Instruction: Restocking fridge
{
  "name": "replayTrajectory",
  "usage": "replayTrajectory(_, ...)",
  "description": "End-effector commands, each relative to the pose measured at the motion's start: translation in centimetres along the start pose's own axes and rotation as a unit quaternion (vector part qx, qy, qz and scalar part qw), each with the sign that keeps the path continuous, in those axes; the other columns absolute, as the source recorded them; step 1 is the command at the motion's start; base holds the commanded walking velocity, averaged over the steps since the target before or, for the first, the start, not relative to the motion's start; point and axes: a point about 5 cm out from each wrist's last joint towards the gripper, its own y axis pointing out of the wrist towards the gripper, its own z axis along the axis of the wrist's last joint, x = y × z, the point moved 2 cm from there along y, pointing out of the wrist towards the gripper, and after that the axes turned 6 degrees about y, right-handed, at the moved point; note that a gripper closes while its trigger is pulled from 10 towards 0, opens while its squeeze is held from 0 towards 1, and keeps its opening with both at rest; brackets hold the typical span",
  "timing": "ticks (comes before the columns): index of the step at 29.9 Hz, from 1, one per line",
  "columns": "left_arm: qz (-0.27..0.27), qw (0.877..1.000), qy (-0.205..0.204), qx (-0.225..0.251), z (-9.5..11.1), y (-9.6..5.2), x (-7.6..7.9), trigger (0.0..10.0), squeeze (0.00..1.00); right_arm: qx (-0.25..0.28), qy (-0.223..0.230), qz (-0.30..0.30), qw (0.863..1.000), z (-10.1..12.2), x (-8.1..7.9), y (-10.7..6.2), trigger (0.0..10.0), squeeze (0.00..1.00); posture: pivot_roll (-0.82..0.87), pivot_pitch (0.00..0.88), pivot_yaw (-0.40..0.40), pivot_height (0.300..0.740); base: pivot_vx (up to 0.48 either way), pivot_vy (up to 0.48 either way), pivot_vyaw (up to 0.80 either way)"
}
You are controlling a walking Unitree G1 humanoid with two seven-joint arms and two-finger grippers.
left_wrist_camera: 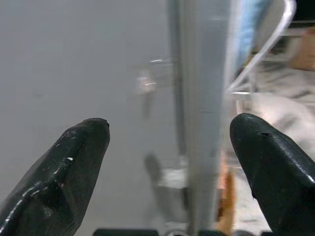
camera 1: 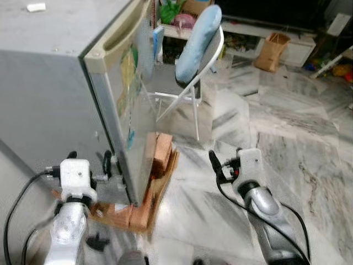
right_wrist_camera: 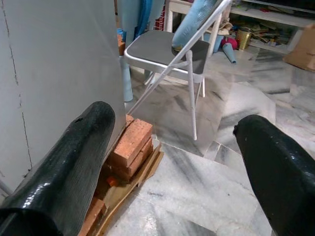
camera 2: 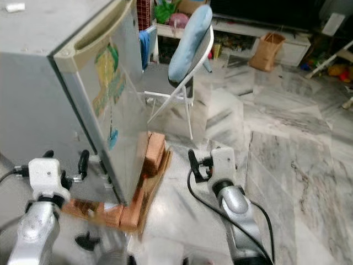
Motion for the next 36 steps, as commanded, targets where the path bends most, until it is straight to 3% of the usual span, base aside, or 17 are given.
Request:
replayTrajectory(1,-0.015,1.0,0.005,-0.002,-0.1,0.1,0.4,10.0,0.0,0.0,-0.005,-0.006,1.0,0.2,0.4,0.1,10.0,0.0,0.11,0.025,-0.026,0.74,0.0,0.0,0.0)
replayTrajectory(6,-0.016,1.0,0.01,0.002,0.1,0.4,0.5,10.0,0.0,-0.012,-0.012,-0.008,1.0,0.0,0.4,0.1,10.0,0.0,0.11,0.026,-0.028,0.74,0.0,0.0,0.0)
replayTrajectory(15,0.011,1.0,0.01,0.006,0.3,1.8,-1.0,10.0,0.0,-0.009,-0.012,-0.009,1.0,0.1,0.5,0.0,10.0,0.0,0.09,0.038,-0.031,0.74,0.0,0.0,-0.8)
replayTrajectory(23,0.05,0.998,0.026,0.008,0.5,2.6,-2.5,10.0,0.0,-0.001,-0.008,-0.017,1.0,0.5,0.7,0.0,10.0,0.0,0.09,0.047,-0.03,0.74,0.0,0.0,-0.25)
replayTrajectory(28,0.052,0.998,0.026,0.008,0.5,2.5,-2.6,10.0,0.0,-0.003,-0.007,-0.016,1.0,0.4,0.8,0.0,10.0,0.0,0.09,0.047,-0.03,0.74,0.0,0.0,0.0)
replayTrajectory(36,0.018,0.999,0.019,-0.029,-1.5,0.3,-1.6,10.0,0.0,-0.032,0.012,0.005,0.999,-0.3,0.5,0.2,10.0,0.0,0.09,0.055,-0.028,0.74,0.0,0.0,0.0)
